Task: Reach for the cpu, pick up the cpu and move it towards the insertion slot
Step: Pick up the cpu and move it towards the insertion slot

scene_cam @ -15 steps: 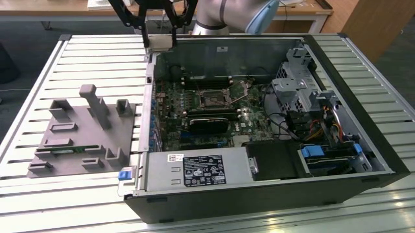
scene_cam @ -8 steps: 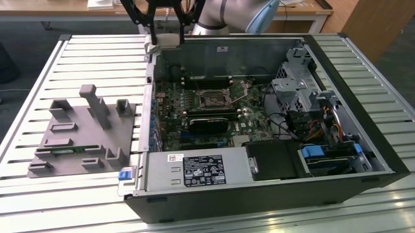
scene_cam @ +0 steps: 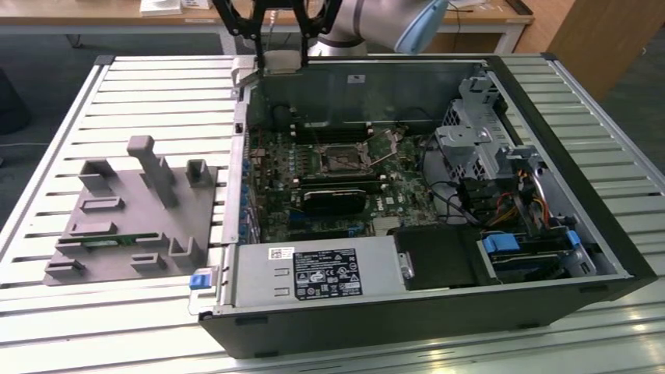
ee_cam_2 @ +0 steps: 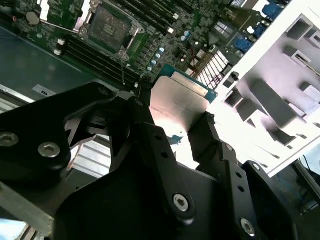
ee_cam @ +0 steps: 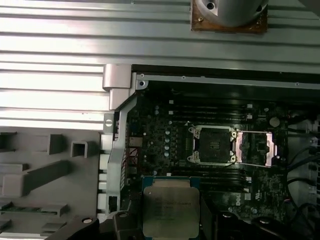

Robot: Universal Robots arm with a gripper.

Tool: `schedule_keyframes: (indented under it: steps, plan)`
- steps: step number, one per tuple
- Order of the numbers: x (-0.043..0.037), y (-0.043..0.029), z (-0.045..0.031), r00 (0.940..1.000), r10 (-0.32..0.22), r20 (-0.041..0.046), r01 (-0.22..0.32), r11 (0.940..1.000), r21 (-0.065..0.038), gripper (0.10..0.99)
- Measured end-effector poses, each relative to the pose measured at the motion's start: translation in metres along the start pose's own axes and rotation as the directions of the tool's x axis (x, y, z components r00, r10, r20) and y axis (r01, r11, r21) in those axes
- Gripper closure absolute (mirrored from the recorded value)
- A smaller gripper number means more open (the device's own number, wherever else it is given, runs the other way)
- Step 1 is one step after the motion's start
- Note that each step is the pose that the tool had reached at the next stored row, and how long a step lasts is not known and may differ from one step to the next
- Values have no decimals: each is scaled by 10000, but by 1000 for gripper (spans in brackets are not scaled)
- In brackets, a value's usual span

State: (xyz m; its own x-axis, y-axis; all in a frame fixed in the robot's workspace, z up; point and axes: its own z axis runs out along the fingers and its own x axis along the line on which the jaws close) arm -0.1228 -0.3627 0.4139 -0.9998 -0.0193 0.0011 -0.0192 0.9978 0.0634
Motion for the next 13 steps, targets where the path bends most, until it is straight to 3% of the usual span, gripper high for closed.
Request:
schedule_keyframes:
  steps: [13]
  plan:
    - [-221,46,19,9998,173,11,-173,9998,-14,541]
